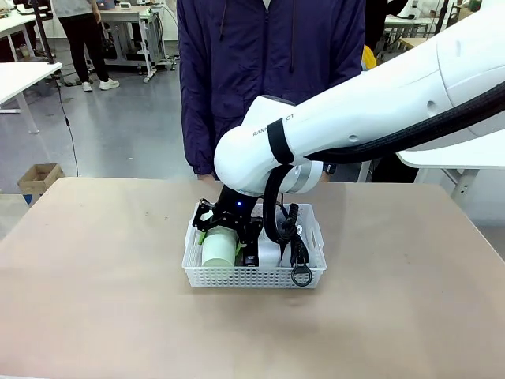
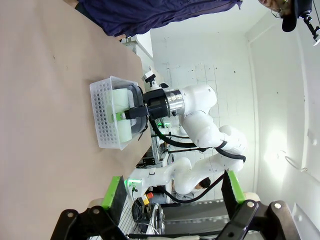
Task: Efficiently arrange items inside the basket to fit them all.
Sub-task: Pick up the Reusable plastic cup and place it inside the Organizing basket.
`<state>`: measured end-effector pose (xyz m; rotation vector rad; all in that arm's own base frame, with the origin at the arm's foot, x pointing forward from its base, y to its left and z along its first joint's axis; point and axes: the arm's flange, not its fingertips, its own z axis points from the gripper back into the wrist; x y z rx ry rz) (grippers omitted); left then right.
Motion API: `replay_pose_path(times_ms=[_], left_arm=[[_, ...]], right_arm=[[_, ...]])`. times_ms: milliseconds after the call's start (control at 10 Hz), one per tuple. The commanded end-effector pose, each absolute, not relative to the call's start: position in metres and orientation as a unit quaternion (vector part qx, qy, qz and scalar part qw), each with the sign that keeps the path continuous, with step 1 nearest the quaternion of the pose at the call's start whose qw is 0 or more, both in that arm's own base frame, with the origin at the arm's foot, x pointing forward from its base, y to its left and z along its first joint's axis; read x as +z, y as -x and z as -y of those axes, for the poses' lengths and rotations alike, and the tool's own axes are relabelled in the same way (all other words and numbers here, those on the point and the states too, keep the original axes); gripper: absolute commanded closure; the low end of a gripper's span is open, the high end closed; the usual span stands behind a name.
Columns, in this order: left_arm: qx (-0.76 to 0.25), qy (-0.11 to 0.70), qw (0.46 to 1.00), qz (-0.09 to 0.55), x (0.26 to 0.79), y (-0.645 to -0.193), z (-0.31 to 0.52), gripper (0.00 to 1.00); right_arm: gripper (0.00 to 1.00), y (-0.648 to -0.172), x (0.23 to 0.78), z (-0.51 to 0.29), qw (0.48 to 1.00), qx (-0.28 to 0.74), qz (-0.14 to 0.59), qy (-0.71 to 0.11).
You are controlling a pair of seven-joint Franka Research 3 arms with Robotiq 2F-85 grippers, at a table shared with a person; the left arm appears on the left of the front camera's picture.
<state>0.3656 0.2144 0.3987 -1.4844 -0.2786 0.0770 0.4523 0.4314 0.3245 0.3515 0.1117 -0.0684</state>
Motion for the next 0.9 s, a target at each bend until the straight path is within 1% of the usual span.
replay_pose_path(times_ms=[0, 500, 700, 800], left_arm=[[0.035, 0.669, 0.732, 0.125, 0.402, -0.363, -0.213, 0.0], [0.035, 0.669, 0.732, 0.125, 0.402, -0.363, -0.213, 0.0], [0.035, 0.669, 0.732, 0.125, 0.402, -0.363, -0.213, 0.0], [0.035, 0.669, 0.732, 0.125, 0.402, -0.363, -0.213, 0.0]], right_arm=[[0.0, -0.456, 0.327, -0.437, 0.985, -0.046, -0.054, -0.155], [0.0, -0.454, 0.33, -0.435, 0.983, -0.034, -0.053, -0.171], [0.0, -0.448, 0.353, -0.425, 0.981, -0.015, -0.051, -0.185], [0.0, -0.439, 0.379, -0.413, 0.976, 0.008, -0.058, -0.212]])
